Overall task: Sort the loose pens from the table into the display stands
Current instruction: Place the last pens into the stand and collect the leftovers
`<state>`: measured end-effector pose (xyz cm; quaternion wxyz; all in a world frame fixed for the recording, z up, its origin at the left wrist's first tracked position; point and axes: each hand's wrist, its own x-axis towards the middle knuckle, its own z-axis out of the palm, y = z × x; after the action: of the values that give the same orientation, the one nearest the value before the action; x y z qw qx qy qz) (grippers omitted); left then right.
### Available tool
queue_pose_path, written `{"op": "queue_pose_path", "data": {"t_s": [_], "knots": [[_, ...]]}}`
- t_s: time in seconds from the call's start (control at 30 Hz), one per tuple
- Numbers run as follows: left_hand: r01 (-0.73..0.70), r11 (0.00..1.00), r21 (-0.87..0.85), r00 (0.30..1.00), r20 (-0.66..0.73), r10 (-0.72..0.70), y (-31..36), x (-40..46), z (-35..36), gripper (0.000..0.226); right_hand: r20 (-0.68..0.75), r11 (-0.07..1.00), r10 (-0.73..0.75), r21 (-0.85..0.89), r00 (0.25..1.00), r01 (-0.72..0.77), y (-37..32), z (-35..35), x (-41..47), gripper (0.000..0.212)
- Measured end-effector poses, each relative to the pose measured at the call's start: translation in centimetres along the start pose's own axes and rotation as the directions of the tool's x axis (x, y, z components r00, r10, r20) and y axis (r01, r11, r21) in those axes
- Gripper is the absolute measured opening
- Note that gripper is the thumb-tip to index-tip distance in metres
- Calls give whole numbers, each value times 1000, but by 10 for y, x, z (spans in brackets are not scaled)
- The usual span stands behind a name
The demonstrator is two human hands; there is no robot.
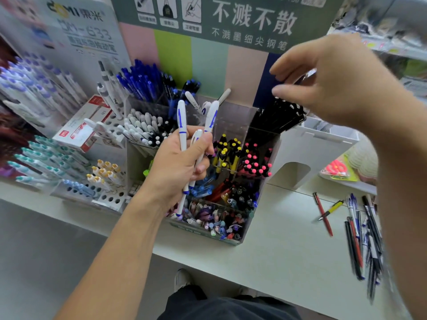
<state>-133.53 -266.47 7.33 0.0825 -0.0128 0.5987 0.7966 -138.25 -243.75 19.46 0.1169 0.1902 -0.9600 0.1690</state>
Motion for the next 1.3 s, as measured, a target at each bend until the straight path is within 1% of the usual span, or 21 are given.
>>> {"op": "queue_pose_path", "data": {"t_s": [0.03,0.07,0.1,0.13,0.17,0.2,0.3,0.37,0.43,0.5,0.57,0.63,0.73,0.8,0.9,0.97,1.03,1.1,1.17,1.23,1.3], "knots": [[-23,999,50,1000,15,22,3,0,1,11,-46,992,12,124,999,-6,-7,0,-3,22],[-45,993,112,999,33,42,6,1,2,13,-19,969,36,246,999,-30,-16,5,-5,27],[-67,982,177,997,61,57,10,2,4,17,69,937,57,341,996,-78,-26,14,-5,39],[-84,966,246,993,100,61,14,3,5,22,174,904,62,407,983,-129,-36,24,-3,52],[-87,944,319,989,141,44,19,4,7,26,247,879,50,449,968,-160,-44,34,0,61],[-83,917,391,984,177,14,23,5,7,30,274,859,36,483,961,-170,-51,43,3,61],[-61,864,499,969,239,-69,31,8,6,38,235,861,-4,495,972,-116,-58,54,10,32],[-62,849,525,960,263,-92,34,12,2,31,233,888,-29,452,972,-82,-59,57,11,17],[-90,817,569,956,280,-89,37,14,-2,27,265,892,-33,443,964,-91,-60,59,12,13],[-127,785,606,963,266,-50,38,15,-5,32,294,863,-31,491,955,-123,-61,60,15,16],[-103,790,605,973,224,-44,37,16,-7,36,309,832,-38,537,950,-141,-60,58,19,18],[-42,820,570,978,190,-83,38,13,-11,36,293,794,-46,591,955,-143,-57,58,22,16],[-33,814,580,974,200,-103,38,7,-25,26,187,757,-15,644,982,-111,-46,57,26,14],[-18,796,605,977,178,-113,37,4,-32,27,141,755,6,648,990,-97,-39,56,27,15],[14,799,601,997,49,-54,30,7,-36,22,182,768,-20,632,983,-101,-40,60,28,11],[32,798,602,999,-32,-16,26,13,-35,19,211,743,-19,657,977,-127,-44,64,29,6],[44,815,578,998,-57,-13,26,16,-30,10,236,705,-2,689,972,-166,-46,66,31,7],[47,827,560,999,-40,-29,31,18,-21,7,239,684,18,705,971,-186,-45,64,33,6],[-3,870,494,999,-37,24,35,19,-14,13,230,644,56,736,971,-211,-42,63,35,4],[-124,887,444,983,-69,172,37,22,-8,31,229,586,109,771,967,-249,-40,63,35,2],[-209,881,424,957,-95,273,39,28,-6,47,192,538,157,806,969,-247,-38,63,34,2]]}}
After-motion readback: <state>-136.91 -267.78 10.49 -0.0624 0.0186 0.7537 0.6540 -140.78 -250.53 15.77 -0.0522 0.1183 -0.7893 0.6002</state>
